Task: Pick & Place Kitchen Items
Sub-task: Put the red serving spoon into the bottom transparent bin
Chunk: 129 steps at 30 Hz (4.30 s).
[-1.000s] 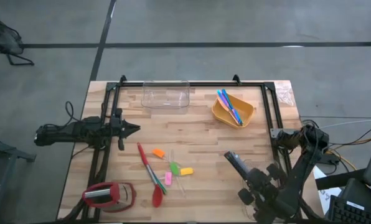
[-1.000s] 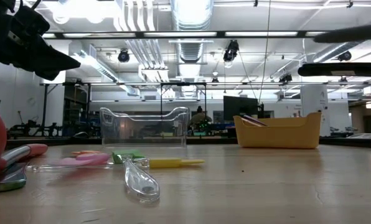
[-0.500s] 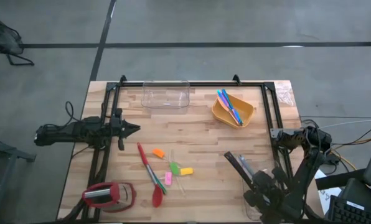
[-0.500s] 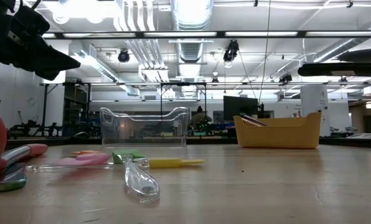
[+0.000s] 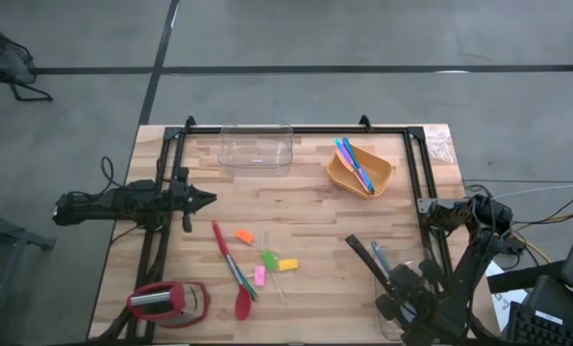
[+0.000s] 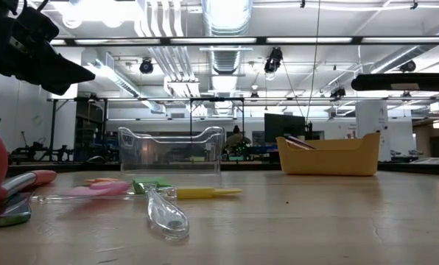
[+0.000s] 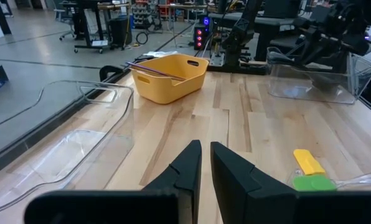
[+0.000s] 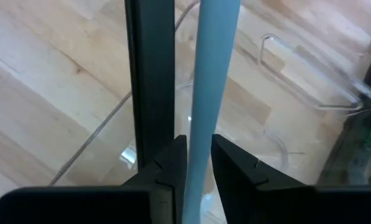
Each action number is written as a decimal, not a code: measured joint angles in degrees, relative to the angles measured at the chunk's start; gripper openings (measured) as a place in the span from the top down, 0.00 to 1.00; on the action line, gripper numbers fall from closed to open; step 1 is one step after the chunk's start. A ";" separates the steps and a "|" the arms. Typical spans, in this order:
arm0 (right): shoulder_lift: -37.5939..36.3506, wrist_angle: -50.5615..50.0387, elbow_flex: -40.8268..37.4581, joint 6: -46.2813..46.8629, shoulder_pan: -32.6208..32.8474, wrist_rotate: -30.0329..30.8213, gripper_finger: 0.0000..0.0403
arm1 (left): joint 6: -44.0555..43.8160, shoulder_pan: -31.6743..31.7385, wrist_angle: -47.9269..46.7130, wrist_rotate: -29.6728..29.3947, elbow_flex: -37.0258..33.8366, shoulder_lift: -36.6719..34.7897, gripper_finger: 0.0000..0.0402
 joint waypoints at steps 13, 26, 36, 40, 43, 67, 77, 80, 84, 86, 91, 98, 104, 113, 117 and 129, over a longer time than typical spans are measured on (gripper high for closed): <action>-0.74 -5.57 6.53 -5.14 -2.73 6.69 0.87 | 0.00 0.00 0.01 0.02 0.00 0.01 0.89; -0.06 18.19 10.33 -39.94 -16.05 15.85 0.81 | 0.00 0.01 0.02 0.00 0.00 -0.01 0.89; 1.48 56.33 10.31 -82.34 -24.66 9.32 0.83 | 0.00 -0.01 0.05 0.00 0.02 -0.01 0.89; 4.35 62.75 10.30 -98.84 -26.03 7.39 0.80 | 0.00 0.01 0.03 0.00 0.00 0.00 0.89; 7.76 67.39 10.36 -109.68 -26.65 7.33 0.75 | 0.01 0.01 0.09 0.01 0.00 0.01 0.89; 41.38 49.12 54.42 -136.78 -29.76 3.98 0.48 | 0.00 0.00 -0.06 0.00 0.00 0.03 0.89; 44.39 47.62 57.33 -138.00 -31.88 0.14 0.54 | 0.00 -0.01 -0.08 0.02 0.00 0.03 0.89; 44.55 47.85 57.31 -138.03 -32.27 -0.54 0.56 | 0.00 0.00 -0.08 0.00 0.00 0.03 0.89; 44.76 49.12 57.29 -138.97 -32.76 -4.15 0.61 | 0.00 0.01 -0.08 0.00 0.00 0.03 0.89; 44.76 49.14 57.01 -138.74 -32.89 -4.68 0.64 | 0.00 0.01 -0.08 0.00 0.02 0.03 0.89; 44.81 49.17 56.82 -138.44 -33.29 -6.71 0.73 | 0.00 -0.01 -0.07 0.00 0.00 0.03 0.89; 44.87 49.28 55.83 -137.92 -33.48 -9.00 0.94 | 0.00 0.01 -0.06 0.00 0.02 0.03 0.89; 44.86 47.80 56.26 -139.21 -32.20 -2.01 0.96 | 0.00 0.01 -0.06 0.00 0.02 0.03 0.89; 41.65 39.42 57.23 -137.07 -27.38 14.13 0.97 | 0.00 0.00 -0.03 0.00 0.00 0.05 0.89; 39.69 34.77 57.23 -134.53 -25.32 20.42 0.97 | 0.00 -0.01 -0.08 0.00 0.00 0.05 0.89; 33.69 15.20 57.25 -115.79 -19.66 24.58 0.97 | 0.00 0.01 -0.13 0.00 0.00 0.05 0.89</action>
